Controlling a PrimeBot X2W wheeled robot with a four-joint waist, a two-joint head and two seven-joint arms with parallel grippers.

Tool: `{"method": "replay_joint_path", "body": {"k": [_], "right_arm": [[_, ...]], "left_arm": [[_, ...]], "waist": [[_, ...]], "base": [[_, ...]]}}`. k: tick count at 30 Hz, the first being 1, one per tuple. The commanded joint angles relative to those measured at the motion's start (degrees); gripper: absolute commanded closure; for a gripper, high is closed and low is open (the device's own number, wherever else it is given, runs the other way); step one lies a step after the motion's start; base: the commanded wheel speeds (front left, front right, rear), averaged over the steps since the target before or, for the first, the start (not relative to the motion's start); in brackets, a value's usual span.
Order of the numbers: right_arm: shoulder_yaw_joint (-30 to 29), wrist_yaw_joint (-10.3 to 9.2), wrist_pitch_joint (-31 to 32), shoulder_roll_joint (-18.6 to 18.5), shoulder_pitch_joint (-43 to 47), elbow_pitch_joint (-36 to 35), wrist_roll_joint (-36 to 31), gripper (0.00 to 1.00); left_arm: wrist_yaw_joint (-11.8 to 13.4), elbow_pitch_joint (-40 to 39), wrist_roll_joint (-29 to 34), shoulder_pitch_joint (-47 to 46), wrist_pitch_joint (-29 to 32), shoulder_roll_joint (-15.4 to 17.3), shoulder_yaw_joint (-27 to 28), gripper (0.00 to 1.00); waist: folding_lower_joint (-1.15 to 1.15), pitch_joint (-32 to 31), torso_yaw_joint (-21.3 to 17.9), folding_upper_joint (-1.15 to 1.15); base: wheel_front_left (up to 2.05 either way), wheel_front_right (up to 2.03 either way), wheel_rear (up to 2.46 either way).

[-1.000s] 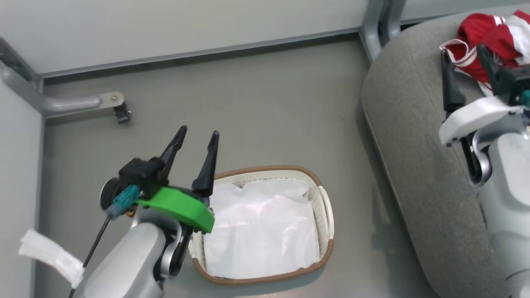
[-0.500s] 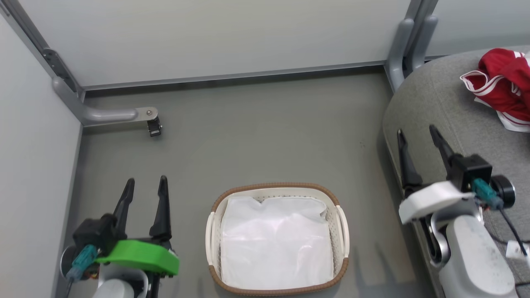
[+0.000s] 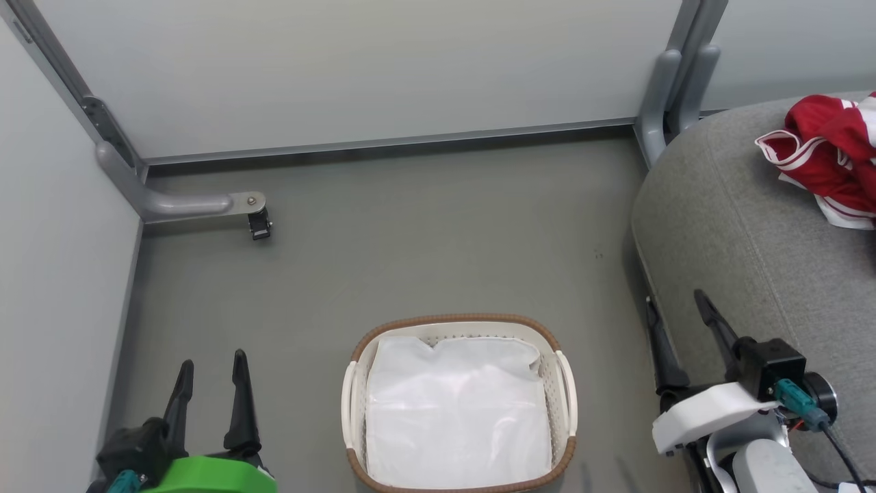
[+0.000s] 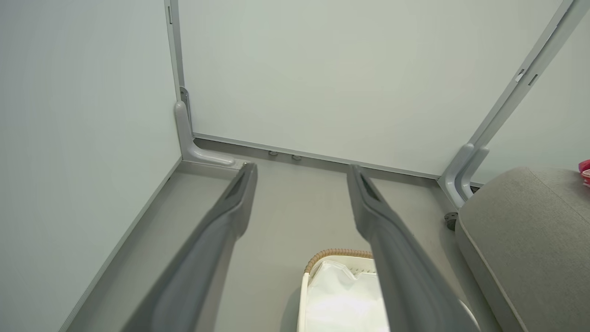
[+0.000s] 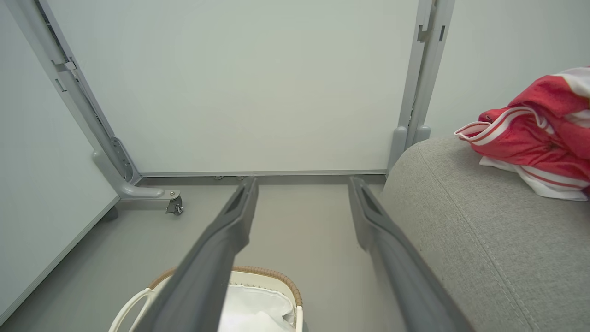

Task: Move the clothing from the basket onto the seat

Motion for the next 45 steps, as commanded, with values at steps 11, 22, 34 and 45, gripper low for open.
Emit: {"method": "replay_joint_path", "body": {"k": [11,22,34,45], "right_arm": [[1.41,-0.08,-0.25,-0.20,2.75,-0.30,1.48,0.00],[2.45,-0.08,-0.25,-0.20,2.72,0.48,2.26,0.00],[2.58,0.00,0.05,0.10,2.50,1.24,2.03,1.00],[1.92,0.00,2.12,0.08,3.01,2.30,10.83,1.00]], "left_arm": [[-2.66,2.92,2.16,1.89,-0.02,-2.60,2.66,0.00],[-4.07,4.62,3.69,1.23,-0.02,-3.70,3.31,0.00],[-4.67,5.02,4.09,0.99,0.05,-4.49,4.40,1.00],[-5.04,6.48,-3.24,-0.07,2.39,-4.90,5.59,1.00]], "waist": [[0.00,-2.06,-0.53,0.00],[0.00,-2.28,-0.37,0.00],[0.00,-2.12,-0.44,0.00],[0.00,-2.24,-0.51,0.00]], "base": [[0.00,0.00,0.00],[0.00,0.00,0.00],[0.00,0.00,0.00],[0.00,0.00,0.00]]}}
